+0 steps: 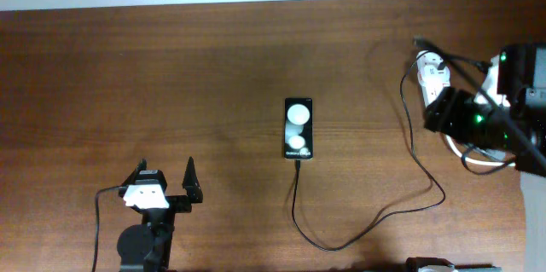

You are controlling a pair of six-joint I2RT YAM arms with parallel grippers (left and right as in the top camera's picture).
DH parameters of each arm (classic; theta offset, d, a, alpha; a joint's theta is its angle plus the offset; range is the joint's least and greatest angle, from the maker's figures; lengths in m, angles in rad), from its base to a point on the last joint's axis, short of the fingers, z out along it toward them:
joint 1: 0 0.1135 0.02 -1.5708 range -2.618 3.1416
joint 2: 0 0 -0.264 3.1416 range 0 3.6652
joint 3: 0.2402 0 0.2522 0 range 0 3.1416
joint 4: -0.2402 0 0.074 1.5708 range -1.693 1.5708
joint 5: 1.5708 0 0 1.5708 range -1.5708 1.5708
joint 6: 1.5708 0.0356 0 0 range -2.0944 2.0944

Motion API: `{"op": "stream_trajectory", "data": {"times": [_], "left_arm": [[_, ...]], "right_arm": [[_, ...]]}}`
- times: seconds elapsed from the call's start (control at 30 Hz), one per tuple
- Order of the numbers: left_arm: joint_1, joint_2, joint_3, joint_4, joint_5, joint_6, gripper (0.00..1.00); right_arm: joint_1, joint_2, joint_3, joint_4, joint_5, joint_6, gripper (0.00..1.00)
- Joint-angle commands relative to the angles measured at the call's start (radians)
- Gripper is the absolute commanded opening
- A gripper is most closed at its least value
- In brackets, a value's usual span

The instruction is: Plug charger to phone and switch on socket

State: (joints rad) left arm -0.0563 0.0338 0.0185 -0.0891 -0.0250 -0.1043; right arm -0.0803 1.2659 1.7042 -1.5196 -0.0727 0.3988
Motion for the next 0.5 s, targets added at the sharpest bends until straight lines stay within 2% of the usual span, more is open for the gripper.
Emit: {"op": "stream_trajectory", "data": {"times": [0.0,0.23,0.33,0.47], "left_arm": [[0.0,-0.003,-0.005,-0.001,0.011,0.016,0.99],[0.0,-0.003,-0.005,-0.001,0.011,0.016,0.99],[0.0,-0.003,-0.005,-0.001,0.011,0.016,0.99],[0.0,-0.003,-0.005,-0.001,0.011,0.016,0.99]], "right_arm": [[0.008,-0.002,0.003,-0.033,0.005,-0.025,0.99],[0.009,0.076,0.001,-0.032,0.005,-0.025,0.99],[0.009,-0.015,0.001,-0.033,0.005,-0.025,0.99],[0.009,-0.219,0.001,-0.033,0.005,-0.025,0.99]]}}
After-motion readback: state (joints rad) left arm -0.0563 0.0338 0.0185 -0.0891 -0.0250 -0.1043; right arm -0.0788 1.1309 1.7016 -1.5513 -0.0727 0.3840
